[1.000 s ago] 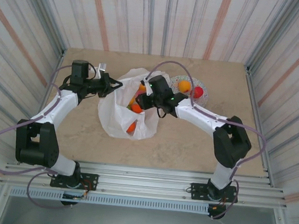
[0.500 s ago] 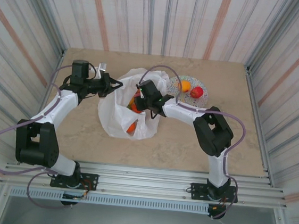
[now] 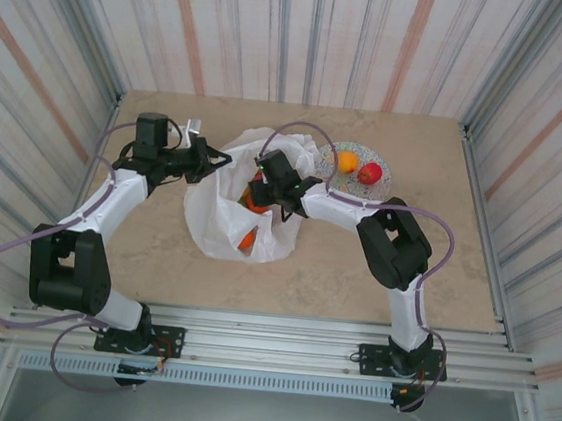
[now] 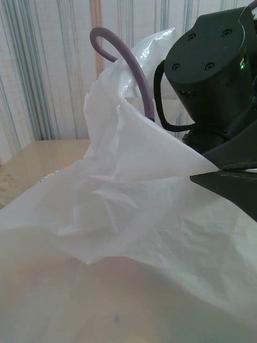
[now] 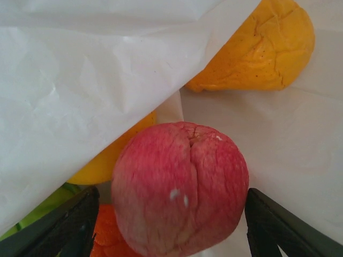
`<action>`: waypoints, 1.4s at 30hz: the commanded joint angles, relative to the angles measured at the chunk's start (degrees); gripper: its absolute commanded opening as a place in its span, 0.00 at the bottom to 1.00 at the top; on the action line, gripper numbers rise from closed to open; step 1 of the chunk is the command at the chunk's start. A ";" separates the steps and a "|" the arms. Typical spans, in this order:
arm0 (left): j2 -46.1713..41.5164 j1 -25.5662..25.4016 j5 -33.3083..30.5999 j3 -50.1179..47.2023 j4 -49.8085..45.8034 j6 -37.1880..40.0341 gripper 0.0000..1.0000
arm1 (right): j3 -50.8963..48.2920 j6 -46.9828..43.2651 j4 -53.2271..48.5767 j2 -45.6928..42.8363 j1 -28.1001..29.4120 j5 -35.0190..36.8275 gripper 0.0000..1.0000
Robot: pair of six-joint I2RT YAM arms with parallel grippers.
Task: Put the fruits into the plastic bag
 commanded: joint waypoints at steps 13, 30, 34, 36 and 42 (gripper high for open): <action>-0.18 -0.21 1.45 -0.68 0.80 -0.58 0.00 | -7.48 3.33 -1.15 -13.62 -0.42 -2.93 0.80; -0.01 -0.20 1.19 -0.72 0.57 -0.37 0.00 | -20.40 3.54 3.62 -29.06 -2.69 -26.97 0.72; -0.05 -0.14 1.09 -0.69 0.54 -0.32 0.00 | -23.16 2.82 3.09 -31.74 -4.13 -33.28 0.71; 0.03 -0.13 1.11 -0.71 0.52 -0.29 0.00 | -24.01 0.95 0.73 -33.37 -4.37 -34.90 0.70; 0.08 0.19 1.06 -0.70 0.58 -0.41 0.00 | -27.72 -3.49 -4.94 -41.93 -7.00 -37.35 0.70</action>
